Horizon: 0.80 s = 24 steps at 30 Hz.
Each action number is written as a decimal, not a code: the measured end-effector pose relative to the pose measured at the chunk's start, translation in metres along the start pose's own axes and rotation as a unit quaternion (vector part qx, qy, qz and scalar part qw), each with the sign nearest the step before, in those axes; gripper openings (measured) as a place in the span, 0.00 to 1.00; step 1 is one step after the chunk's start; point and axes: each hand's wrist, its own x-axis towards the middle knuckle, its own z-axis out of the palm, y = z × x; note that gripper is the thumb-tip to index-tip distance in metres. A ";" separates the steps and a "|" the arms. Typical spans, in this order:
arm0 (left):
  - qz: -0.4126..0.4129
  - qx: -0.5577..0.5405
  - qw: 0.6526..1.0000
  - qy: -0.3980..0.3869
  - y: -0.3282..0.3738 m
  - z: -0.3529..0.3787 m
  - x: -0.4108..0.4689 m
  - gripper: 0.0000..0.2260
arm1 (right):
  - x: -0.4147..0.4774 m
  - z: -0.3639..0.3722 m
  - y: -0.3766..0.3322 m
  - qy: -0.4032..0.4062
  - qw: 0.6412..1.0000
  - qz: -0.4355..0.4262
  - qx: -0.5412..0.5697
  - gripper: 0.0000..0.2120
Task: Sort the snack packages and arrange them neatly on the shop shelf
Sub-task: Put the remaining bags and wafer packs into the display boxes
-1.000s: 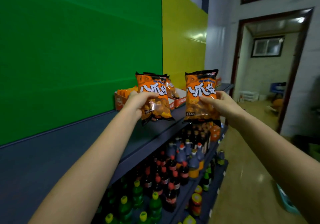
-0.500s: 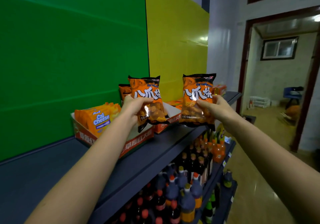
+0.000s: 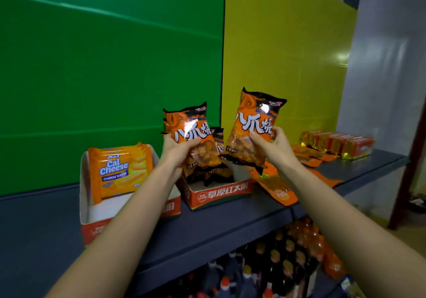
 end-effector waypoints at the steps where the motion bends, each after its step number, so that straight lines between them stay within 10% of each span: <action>1: 0.005 0.005 1.000 0.008 -0.004 0.004 0.004 0.28 | 0.008 -0.002 0.003 -0.005 1.000 -0.005 0.007 0.35; 14: 0.015 0.296 0.954 0.035 -0.042 0.004 0.019 0.33 | 0.048 0.017 0.035 -0.187 0.979 0.013 0.079 0.35; 24: 0.037 0.409 0.910 0.048 -0.042 -0.013 0.027 0.39 | 0.066 0.014 0.061 -0.302 0.944 -0.009 -0.132 0.41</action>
